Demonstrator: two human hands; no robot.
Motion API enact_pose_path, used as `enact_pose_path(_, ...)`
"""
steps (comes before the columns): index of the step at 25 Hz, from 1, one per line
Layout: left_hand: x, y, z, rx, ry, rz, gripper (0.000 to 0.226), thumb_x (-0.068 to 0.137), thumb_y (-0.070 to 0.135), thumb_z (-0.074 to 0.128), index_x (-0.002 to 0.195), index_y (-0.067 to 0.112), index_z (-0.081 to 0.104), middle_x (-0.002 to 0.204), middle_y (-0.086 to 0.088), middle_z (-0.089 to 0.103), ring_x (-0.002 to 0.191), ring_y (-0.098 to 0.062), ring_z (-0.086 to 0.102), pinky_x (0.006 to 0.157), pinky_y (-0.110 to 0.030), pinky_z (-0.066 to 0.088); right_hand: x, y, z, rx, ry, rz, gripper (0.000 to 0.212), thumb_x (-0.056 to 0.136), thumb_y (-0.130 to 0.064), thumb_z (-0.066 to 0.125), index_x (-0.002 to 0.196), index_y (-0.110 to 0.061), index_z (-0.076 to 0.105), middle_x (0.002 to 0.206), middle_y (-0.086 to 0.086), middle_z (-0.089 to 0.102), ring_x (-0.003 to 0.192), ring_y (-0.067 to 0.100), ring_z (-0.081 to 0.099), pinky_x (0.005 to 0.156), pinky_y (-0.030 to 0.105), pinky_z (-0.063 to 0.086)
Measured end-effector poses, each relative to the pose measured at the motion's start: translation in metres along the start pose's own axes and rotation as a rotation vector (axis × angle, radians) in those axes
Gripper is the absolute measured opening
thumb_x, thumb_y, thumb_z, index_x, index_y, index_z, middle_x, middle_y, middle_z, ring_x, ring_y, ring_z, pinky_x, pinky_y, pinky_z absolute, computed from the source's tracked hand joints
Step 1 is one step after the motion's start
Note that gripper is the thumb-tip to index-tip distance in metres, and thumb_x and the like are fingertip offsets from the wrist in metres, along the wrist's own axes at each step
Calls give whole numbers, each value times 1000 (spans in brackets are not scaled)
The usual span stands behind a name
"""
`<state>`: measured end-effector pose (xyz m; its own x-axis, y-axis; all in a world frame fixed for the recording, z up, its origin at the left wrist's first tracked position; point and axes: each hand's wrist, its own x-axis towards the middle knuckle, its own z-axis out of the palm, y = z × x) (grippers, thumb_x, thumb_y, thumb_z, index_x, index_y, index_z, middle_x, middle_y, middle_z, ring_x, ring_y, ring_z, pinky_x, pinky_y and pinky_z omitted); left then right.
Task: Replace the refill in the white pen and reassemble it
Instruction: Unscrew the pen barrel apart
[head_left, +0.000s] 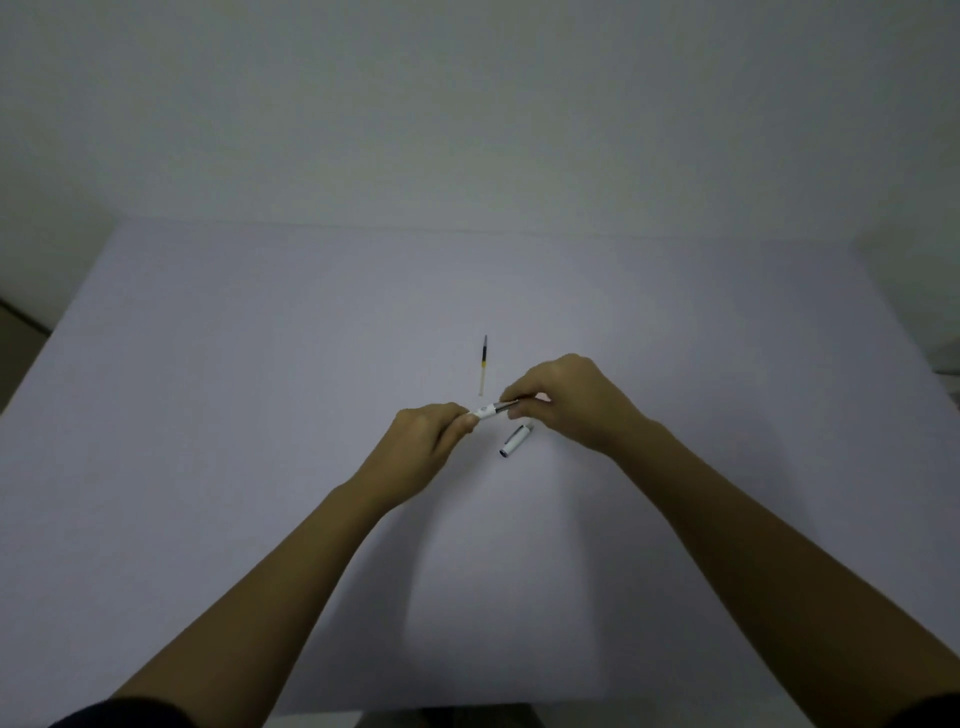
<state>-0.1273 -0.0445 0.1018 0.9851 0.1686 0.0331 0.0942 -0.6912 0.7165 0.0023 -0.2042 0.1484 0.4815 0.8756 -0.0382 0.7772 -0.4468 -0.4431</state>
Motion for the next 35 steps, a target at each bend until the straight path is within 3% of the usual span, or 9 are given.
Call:
enact_pose_path(3,-4,7,2,92,12,21,30,97,33,40,88,11,58,65,2,51,55,-15,44,50,-20,31,-6,-2,-2,63,82,-39,14,77,-24,73,87,-14,70,80,-3,70,72,9,58,68,26,47)
enact_pose_path(6,-10,10,0,110,61,72,25,96,32,43,91,12,58,68,1,52,59,-16,46,54,-24,32,-6,-4,-6,118,-78,77,30,85,-44,59,100,-19,66,85,-8,66,73,5,56,66,19,42)
enact_pose_path(9,-16,11,-3,129,94,105,23,94,30,46,93,12,59,71,-3,56,61,-16,48,56,-25,36,-6,-4,-10,49,-228,109,31,94,-36,48,97,-16,71,87,0,74,62,8,56,60,23,42)
enact_pose_path(12,-21,11,-6,119,97,105,22,94,28,48,94,10,60,72,-7,58,63,-19,49,58,-29,38,-9,-8,-13,160,-129,94,18,85,-28,64,97,-19,75,88,0,76,75,13,65,71,29,49)
enact_pose_path(17,-27,16,-12,106,139,102,19,93,25,50,93,9,60,71,-9,59,62,-19,48,57,-29,36,-13,-16,-11,255,31,32,20,73,-26,78,92,-20,76,83,-6,74,76,-1,63,72,14,47)
enact_pose_path(23,-31,16,-18,138,160,126,19,92,24,52,96,8,61,72,-9,59,63,-18,47,57,-29,37,-10,-22,-9,145,-115,147,31,90,-41,52,97,-21,73,87,6,75,61,14,55,57,25,41)
enact_pose_path(27,-34,18,-19,110,156,109,19,93,25,51,95,9,60,70,-6,56,62,-20,48,57,-29,36,-11,-29,-16,226,-22,47,8,81,-25,70,87,-22,73,79,-13,70,75,-1,61,71,16,46)
enact_pose_path(30,-36,19,-21,94,153,103,18,94,24,50,94,9,60,70,0,52,62,-18,45,58,-26,34,-14,-33,-19,182,5,-37,16,76,-25,75,89,-21,69,79,-16,61,76,-6,56,73,12,41)
enact_pose_path(35,-39,18,-24,101,151,96,19,94,25,49,95,9,60,71,-3,55,63,-20,48,57,-28,36,-15,-35,-16,68,-115,104,36,93,-43,46,99,-18,71,90,2,73,65,10,56,62,23,43)
